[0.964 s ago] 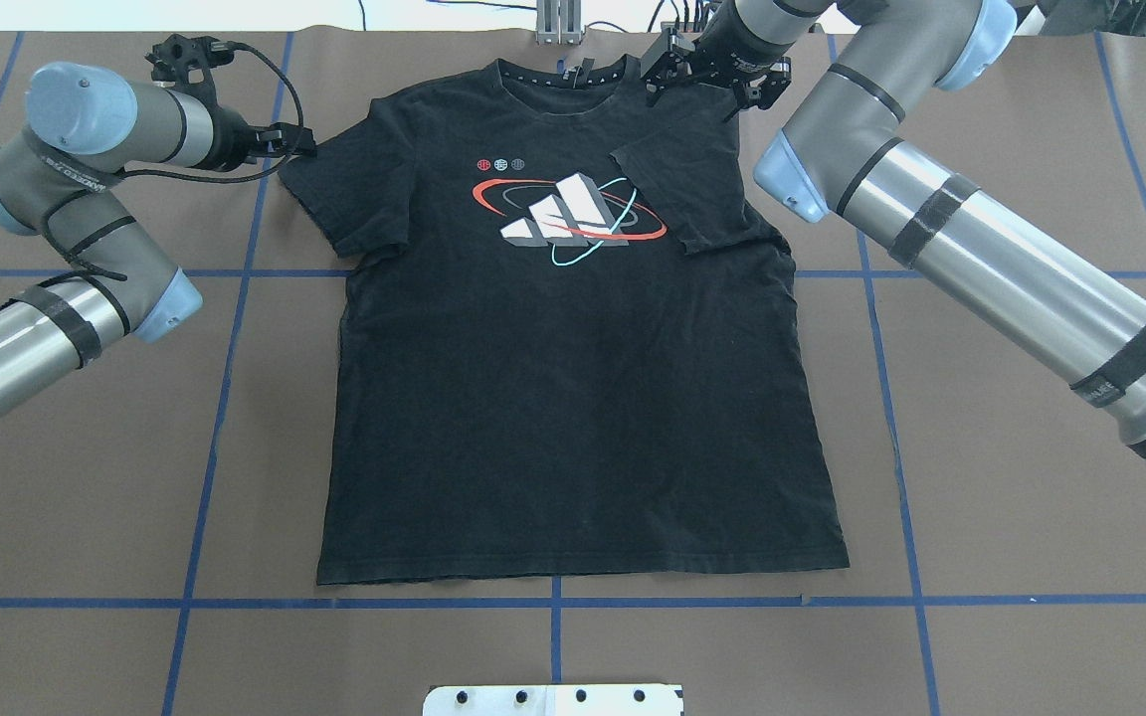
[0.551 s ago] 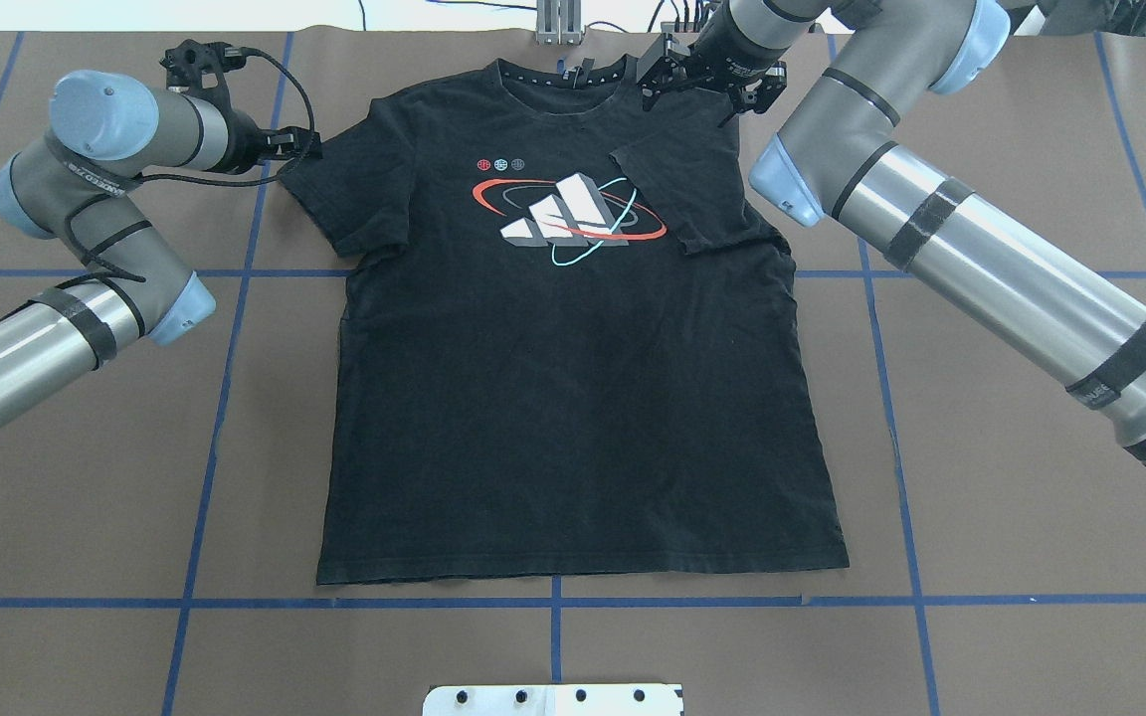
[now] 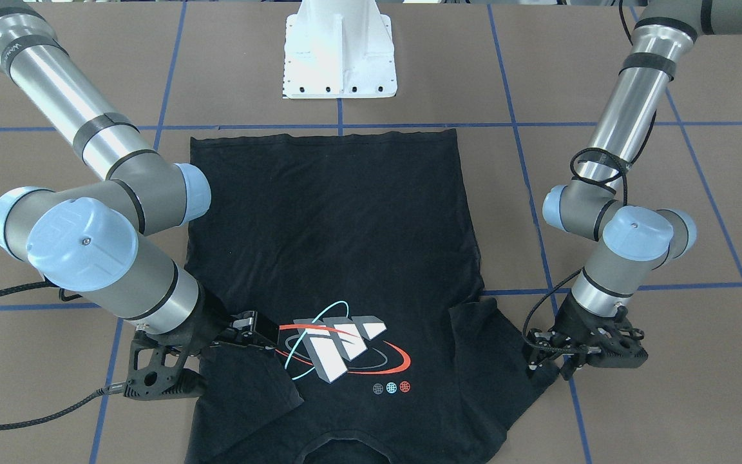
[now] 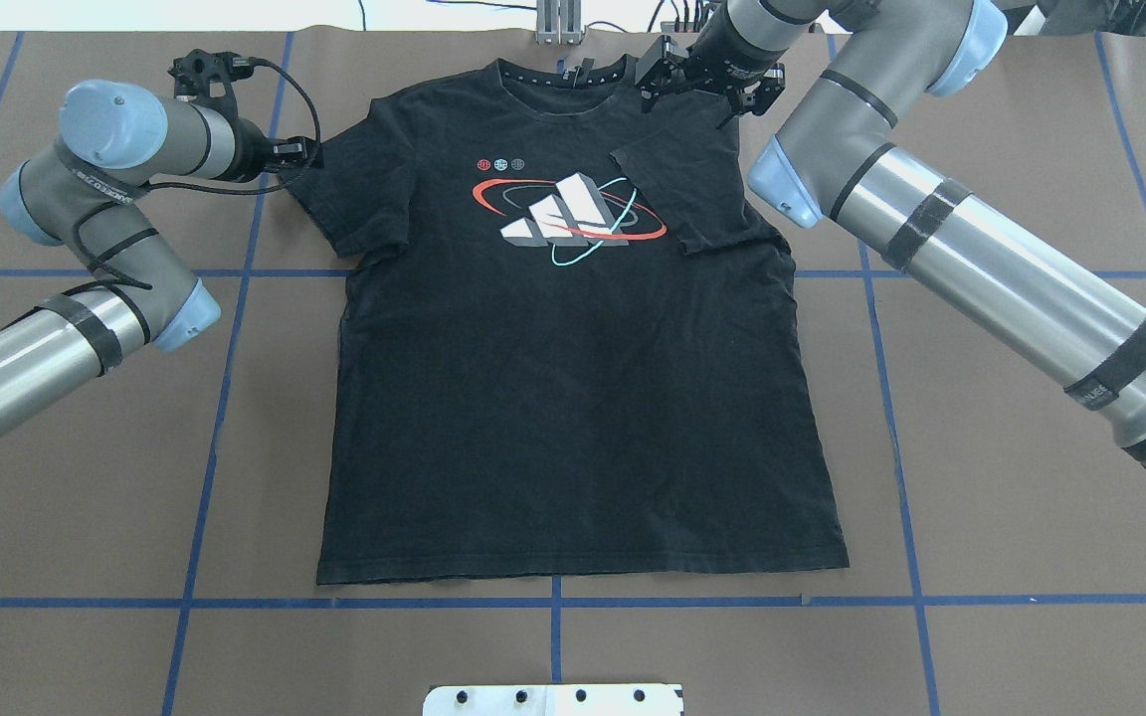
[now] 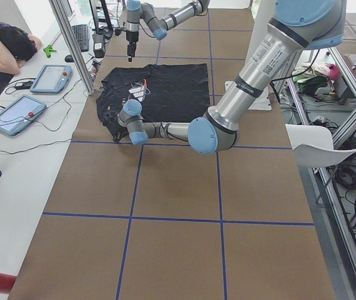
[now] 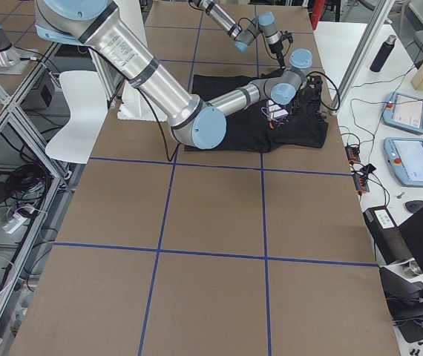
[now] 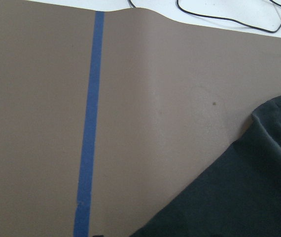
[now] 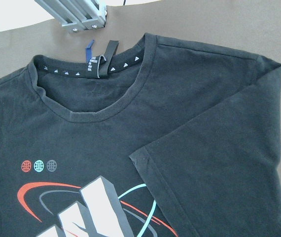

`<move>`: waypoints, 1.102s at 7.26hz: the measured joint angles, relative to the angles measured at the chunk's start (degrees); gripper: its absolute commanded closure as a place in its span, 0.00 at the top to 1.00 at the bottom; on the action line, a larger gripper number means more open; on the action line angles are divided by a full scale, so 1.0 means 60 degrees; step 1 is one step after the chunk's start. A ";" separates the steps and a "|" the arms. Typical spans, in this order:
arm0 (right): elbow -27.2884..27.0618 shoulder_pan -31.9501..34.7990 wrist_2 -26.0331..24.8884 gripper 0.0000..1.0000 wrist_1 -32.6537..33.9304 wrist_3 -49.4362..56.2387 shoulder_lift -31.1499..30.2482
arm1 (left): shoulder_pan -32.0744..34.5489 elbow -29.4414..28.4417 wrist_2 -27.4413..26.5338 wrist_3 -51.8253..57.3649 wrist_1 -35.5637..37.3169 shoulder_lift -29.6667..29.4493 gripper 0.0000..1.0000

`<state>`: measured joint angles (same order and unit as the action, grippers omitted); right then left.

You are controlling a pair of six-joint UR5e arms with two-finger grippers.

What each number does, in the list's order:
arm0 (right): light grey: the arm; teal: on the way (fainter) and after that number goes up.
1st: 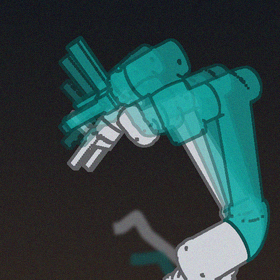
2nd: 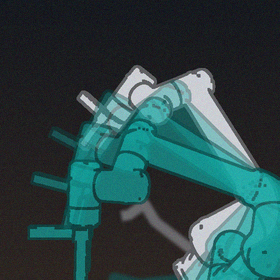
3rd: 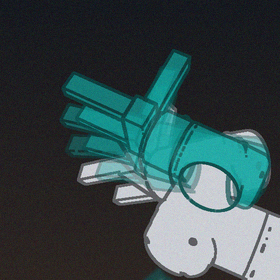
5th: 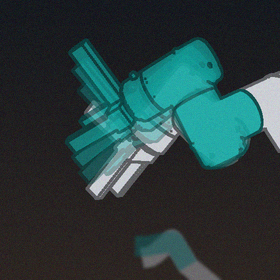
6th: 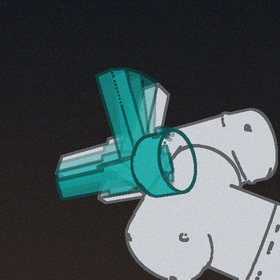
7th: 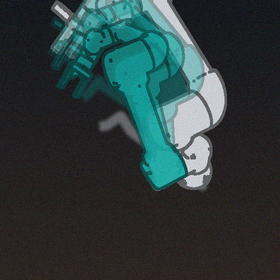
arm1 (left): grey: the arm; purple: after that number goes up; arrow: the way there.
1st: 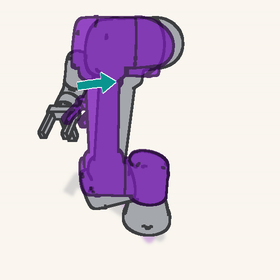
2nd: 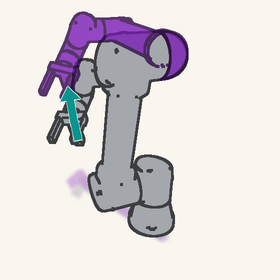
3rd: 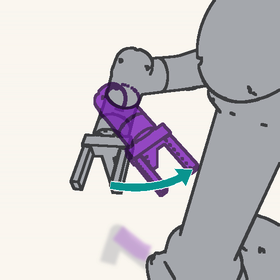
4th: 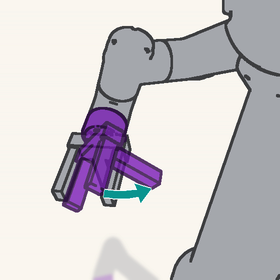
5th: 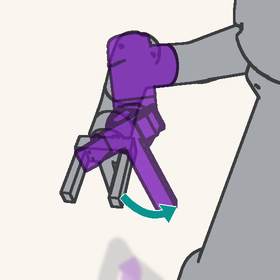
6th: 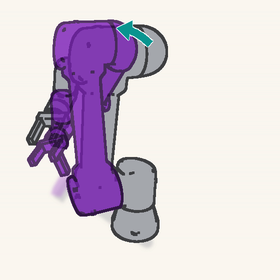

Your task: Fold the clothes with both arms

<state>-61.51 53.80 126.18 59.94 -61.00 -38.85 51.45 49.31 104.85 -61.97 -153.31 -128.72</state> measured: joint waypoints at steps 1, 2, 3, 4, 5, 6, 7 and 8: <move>0.0006 -0.0008 -0.0038 1.00 0.0000 0.0000 0.0000 | -0.0004 -0.0004 0.0000 0.0001 0.0004 0.0009 0.55; 0.0010 -0.0011 -0.0059 1.00 0.0000 0.0000 0.0000 | -0.0005 -0.0007 0.0000 0.0001 0.0008 0.0012 0.34; 0.0012 -0.0020 -0.0073 1.00 0.0000 0.0000 0.0000 | -0.0005 0.0005 0.0000 -0.0005 0.0019 0.0011 0.12; 0.0012 -0.0025 -0.0079 1.00 0.0000 0.0000 0.0000 | -0.0005 0.0023 0.0000 -0.0021 0.0032 0.0009 0.00; 0.0011 -0.0034 -0.0081 1.00 0.0000 0.0000 0.0000 | -0.0006 0.0043 0.0000 -0.0038 0.0046 0.0003 0.00; 0.0009 -0.0040 -0.0090 1.00 0.0000 0.0000 0.0000 | -0.0006 0.0066 0.0004 -0.0050 0.0057 -0.0007 0.00; 0.0009 -0.0042 -0.0105 1.00 0.0000 0.0000 -0.0006 | 0.0002 0.0092 0.0026 -0.0054 0.0069 -0.0015 0.00; 0.0010 -0.0045 -0.0117 1.00 0.0000 0.0004 -0.0019 | 0.0057 0.0217 0.0152 -0.0063 0.0122 -0.0023 0.00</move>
<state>-61.46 53.53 125.47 59.94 -60.98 -38.96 51.79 50.61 105.77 -62.35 -152.58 -128.86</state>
